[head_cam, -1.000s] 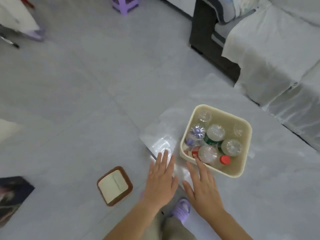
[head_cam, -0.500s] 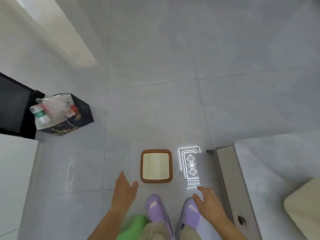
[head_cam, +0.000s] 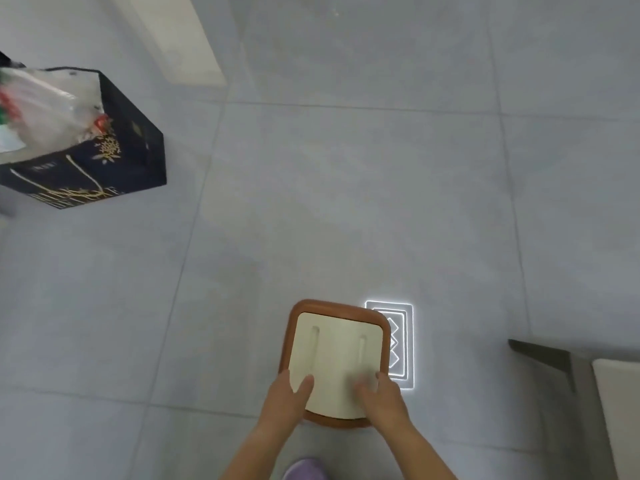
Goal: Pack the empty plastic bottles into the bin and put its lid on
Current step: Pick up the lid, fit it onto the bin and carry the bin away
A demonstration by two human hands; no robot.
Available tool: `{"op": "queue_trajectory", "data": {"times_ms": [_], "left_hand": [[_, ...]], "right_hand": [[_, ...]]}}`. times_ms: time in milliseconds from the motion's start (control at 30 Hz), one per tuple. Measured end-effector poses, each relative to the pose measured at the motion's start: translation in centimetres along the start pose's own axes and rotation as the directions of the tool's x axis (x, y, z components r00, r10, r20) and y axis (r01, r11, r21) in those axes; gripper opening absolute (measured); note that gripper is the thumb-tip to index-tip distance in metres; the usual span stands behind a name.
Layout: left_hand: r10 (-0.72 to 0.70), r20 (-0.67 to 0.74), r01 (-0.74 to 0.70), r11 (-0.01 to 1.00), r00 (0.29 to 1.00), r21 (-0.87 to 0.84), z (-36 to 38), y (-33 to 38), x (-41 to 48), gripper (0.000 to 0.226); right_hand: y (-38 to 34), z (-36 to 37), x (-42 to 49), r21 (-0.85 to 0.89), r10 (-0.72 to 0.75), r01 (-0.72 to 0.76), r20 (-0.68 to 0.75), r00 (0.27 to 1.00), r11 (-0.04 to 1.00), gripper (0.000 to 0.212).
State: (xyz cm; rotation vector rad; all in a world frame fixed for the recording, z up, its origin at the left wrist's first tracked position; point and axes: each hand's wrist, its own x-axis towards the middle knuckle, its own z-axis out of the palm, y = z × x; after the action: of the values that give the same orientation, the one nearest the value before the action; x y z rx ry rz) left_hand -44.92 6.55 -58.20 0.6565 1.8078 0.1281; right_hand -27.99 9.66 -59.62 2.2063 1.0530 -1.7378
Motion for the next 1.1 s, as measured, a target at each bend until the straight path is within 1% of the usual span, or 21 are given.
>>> {"op": "queue_trajectory", "data": {"times_ms": [33,67,133,167,200,267,300,367,400,467,533,567,633,767,833,867,933,1000,1067,1100], "left_hand": [[0.009,-0.029,-0.011,0.999,1.0,-0.04,0.4,-0.7,1.9,0.049],[-0.011,-0.059,0.007,0.998,0.998,-0.066,0.7,-1.2,3.5,0.055],[-0.057,-0.104,0.045,0.993,0.993,-0.112,0.7,-1.1,5.6,0.052],[-0.088,-0.118,0.071,0.987,0.989,-0.141,0.7,-1.4,6.7,0.051],[-0.103,-0.137,0.08,0.983,0.985,-0.165,0.9,-1.7,7.5,0.057],[-0.122,-0.166,0.088,0.977,0.979,-0.196,1.6,-2.8,9.6,0.077],[-0.14,-0.162,0.106,0.973,0.977,-0.205,2.1,-3.8,10.7,0.08],[-0.138,-0.152,0.097,0.964,0.979,-0.249,2.9,-4.5,11.4,0.075],[-0.122,-0.147,0.079,0.959,0.982,-0.272,2.9,-3.9,10.3,0.071],[-0.106,-0.089,0.079,0.959,0.99,-0.271,2.6,-3.1,8.1,0.062],[-0.089,-0.075,0.065,0.956,0.993,-0.286,1.9,-2.4,5.5,0.057],[-0.084,-0.1,0.051,0.955,0.991,-0.292,1.3,-2.3,4.5,0.055],[-0.066,-0.159,0.023,0.966,0.985,-0.257,0.1,-1.6,2.2,0.059],[0.054,-0.224,-0.09,0.983,0.973,-0.157,-1.6,-0.3,-4.0,0.086],[0.097,-0.22,-0.13,0.981,0.971,-0.143,-3.3,2.5,-8.9,0.094],[0.139,-0.21,-0.173,0.974,0.968,-0.149,-4.4,4.8,-12.1,0.091],[0.251,-0.188,-0.279,0.951,0.95,-0.137,-6.6,9.6,-18.5,0.074],[0.351,-0.166,-0.374,0.919,0.921,-0.128,-8.5,13.5,-24.5,0.064],[0.429,-0.147,-0.447,0.886,0.891,-0.124,-9.9,17.2,-30.5,0.058],[0.482,-0.134,-0.497,0.86,0.866,-0.119,-10.4,19.1,-33.6,0.05]], "right_hand": [[0.2,0.4,1.6,0.061,0.034,-0.031,-0.046,0.998,0.998,0.061],[0.2,0.5,2.8,0.121,0.069,-0.058,-0.088,0.994,0.991,0.066],[1.1,0.3,5.0,0.228,0.128,-0.091,-0.151,0.98,0.969,0.066],[1.6,0.2,6.0,0.257,0.146,-0.102,-0.159,0.976,0.961,0.064],[2.0,0.2,6.8,0.275,0.161,-0.113,-0.155,0.975,0.955,0.064],[2.8,0.8,8.2,0.282,0.185,-0.137,-0.152,0.971,0.95,0.072],[2.9,1.1,8.4,0.283,0.18,-0.133,-0.148,0.972,0.95,0.078],[2.9,1.7,8.3,0.282,0.136,-0.099,-0.116,0.984,0.954,0.083],[2.8,1.5,7.8,0.299,0.113,-0.08,-0.094,0.989,0.951,0.08],[2.7,1.0,6.7,0.362,0.085,-0.059,-0.058,0.995,0.93,0.075],[2.5,0.1,4.6,0.363,0.061,-0.043,-0.036,0.998,0.931,0.082],[2.2,-0.4,3.4,0.358,0.047,-0.031,-0.038,0.998,0.933,0.08],[1.4,-1.7,0.2,0.399,-0.009,0.033,-0.062,0.998,0.917,0.058],[-0.2,-5.5,-8.3,0.485,-0.075,0.135,-0.141,0.987,0.864,0.04],[-1.4,-7.8,-13.4,0.493,-0.097,0.179,-0.187,0.977,0.851,0.034],[-2.0,-9.0,-16.0,0.497,-0.109,0.204,-0.212,0.971,0.843,0.035],[-3.5,-11.9,-21.8,0.487,-0.162,0.284,-0.279,0.947,0.826,0.036],[-5.0,-15.1,-28.1,0.457,-0.212,0.363,-0.349,0.913,0.812,0.031],[-6.1,-19.0,-34.7,0.408,-0.261,0.429,-0.406,0.876,0.806,0.034],[-6.6,-21.1,-38.2,0.374,-0.29,0.471,-0.446,0.847,0.799,0.035]]}}
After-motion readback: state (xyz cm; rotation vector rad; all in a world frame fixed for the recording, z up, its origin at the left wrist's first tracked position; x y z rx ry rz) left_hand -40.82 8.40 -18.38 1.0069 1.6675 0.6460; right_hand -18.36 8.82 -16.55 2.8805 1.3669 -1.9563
